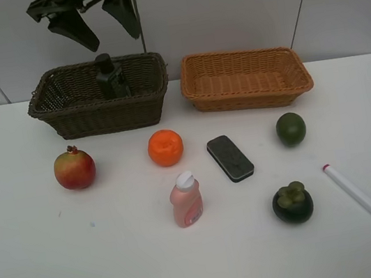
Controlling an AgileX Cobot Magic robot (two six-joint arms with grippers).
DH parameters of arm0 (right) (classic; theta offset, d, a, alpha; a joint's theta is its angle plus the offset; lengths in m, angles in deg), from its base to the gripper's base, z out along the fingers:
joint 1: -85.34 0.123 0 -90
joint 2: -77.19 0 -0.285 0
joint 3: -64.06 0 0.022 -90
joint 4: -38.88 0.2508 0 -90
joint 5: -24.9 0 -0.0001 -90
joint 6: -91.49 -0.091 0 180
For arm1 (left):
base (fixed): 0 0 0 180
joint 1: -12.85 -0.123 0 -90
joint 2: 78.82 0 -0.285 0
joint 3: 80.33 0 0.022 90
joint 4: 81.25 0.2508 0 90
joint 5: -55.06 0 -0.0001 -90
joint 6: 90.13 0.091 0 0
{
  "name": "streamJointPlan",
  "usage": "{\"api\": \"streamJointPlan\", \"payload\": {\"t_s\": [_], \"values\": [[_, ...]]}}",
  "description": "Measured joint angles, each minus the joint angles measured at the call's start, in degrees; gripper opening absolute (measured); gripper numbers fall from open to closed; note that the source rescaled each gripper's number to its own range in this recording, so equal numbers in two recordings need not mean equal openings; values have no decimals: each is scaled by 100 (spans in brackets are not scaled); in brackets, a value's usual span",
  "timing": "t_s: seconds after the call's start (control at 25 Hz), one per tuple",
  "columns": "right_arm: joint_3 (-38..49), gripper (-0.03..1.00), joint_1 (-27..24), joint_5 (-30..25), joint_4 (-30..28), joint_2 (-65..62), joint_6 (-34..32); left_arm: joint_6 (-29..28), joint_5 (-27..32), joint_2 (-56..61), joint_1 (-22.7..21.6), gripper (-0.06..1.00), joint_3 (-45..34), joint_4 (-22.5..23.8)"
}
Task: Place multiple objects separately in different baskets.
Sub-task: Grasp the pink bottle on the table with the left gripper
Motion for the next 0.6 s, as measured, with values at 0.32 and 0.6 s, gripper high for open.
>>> {"api": "streamJointPlan", "payload": {"t_s": [0.32, 0.6], "values": [[0, 99, 0, 0, 0, 0, 0, 408, -7, 44, 1453, 81, -1102, 680], [0, 99, 0, 0, 0, 0, 0, 408, 4, 44, 2487, 81, -1437, 1168]]}}
